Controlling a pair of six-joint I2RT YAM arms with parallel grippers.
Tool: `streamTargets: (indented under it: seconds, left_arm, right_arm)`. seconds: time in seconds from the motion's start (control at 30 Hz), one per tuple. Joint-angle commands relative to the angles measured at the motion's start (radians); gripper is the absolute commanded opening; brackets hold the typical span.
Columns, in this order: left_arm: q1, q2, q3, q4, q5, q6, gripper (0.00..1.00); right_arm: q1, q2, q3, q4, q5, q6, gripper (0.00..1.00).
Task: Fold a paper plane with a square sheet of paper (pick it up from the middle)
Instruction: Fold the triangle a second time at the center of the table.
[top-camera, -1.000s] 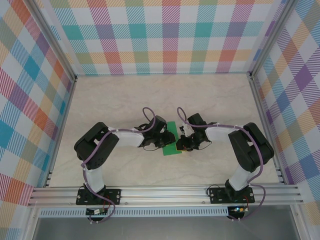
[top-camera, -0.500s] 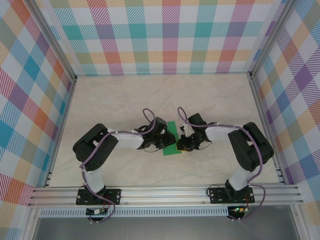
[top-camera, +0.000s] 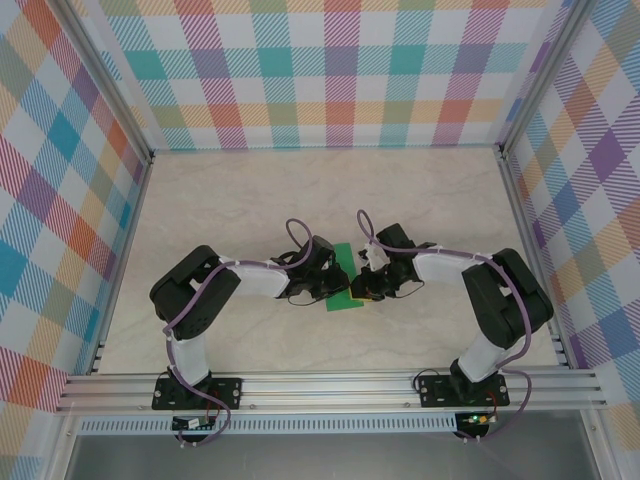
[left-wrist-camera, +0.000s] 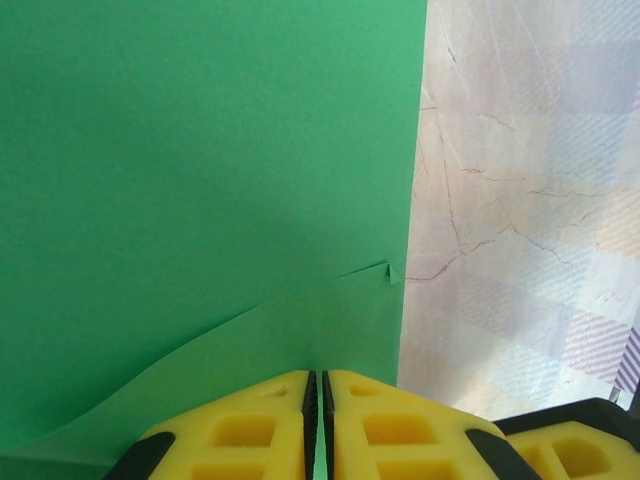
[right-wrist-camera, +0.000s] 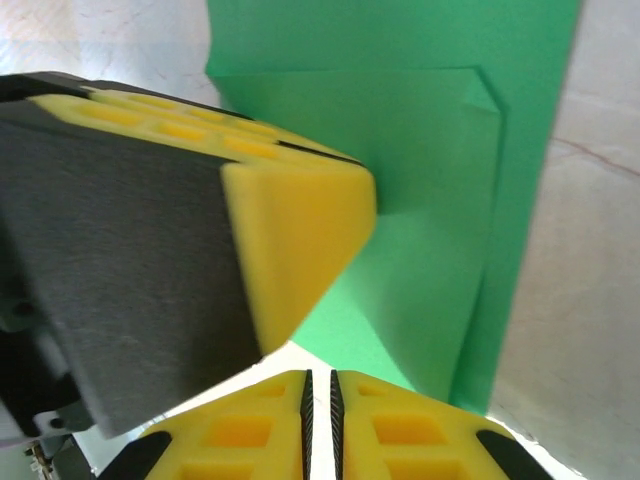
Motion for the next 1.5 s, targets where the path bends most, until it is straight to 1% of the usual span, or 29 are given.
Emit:
streamTargets:
  seconds: [0.0,0.1,0.23,0.3,0.57,0.73,0.83,0.9,1.0,1.13,1.23,1.3,1.37,1.47]
  left_arm:
    - [-0.011,0.040,0.001,-0.096,-0.037,0.004,0.13]
    - [-0.010,0.041,0.004,-0.098,-0.036,0.004,0.13]
    - [-0.010,0.035,0.005,-0.110,-0.043,0.011,0.13]
    - [-0.011,0.033,0.005,-0.118,-0.045,0.016,0.13]
    - [-0.012,0.035,0.016,-0.146,-0.060,0.027,0.12]
    - [-0.010,0.036,0.016,-0.151,-0.060,0.029,0.12]
    - [-0.010,0.038,0.013,-0.149,-0.062,0.029,0.12]
    - [-0.010,0.037,0.014,-0.148,-0.060,0.029,0.11]
    - [-0.011,0.035,0.014,-0.144,-0.060,0.029,0.11]
    - [-0.011,0.038,0.020,-0.144,-0.053,0.029,0.11]
    - [-0.011,0.034,0.020,-0.142,-0.053,0.029,0.11]
    - [-0.010,0.035,0.021,-0.138,-0.051,0.029,0.11]
    - [-0.010,0.033,0.021,-0.133,-0.049,0.028,0.11]
    - [-0.010,0.032,0.024,-0.128,-0.046,0.025,0.12]
  right_arm:
    - [0.003,0.017,0.029,-0.043,-0.028,-0.012,0.16]
    - [0.003,0.060,0.021,-0.047,0.003,-0.015,0.16]
    - [0.002,0.094,0.011,-0.082,0.123,-0.024,0.15]
    - [0.002,0.092,0.001,-0.082,0.131,-0.025,0.15]
    - [-0.016,0.025,-0.029,-0.056,0.029,-0.004,0.16]
    - [-0.042,0.012,-0.057,-0.076,0.038,-0.014,0.16]
    - [-0.054,0.030,-0.083,-0.062,0.034,-0.014,0.17]
    - [-0.055,0.038,-0.071,-0.075,0.027,-0.013,0.16]
    - [-0.061,0.006,-0.066,-0.100,0.052,0.000,0.17]
    - [-0.084,-0.054,-0.079,-0.109,0.022,0.009,0.17]
    - [-0.095,-0.123,-0.091,-0.080,-0.003,0.022,0.17]
    - [-0.095,-0.143,-0.078,-0.070,-0.023,0.028,0.18]
    - [-0.095,-0.124,-0.055,-0.045,-0.070,0.037,0.19]
    - [-0.092,-0.054,-0.018,-0.015,-0.132,0.059,0.18]
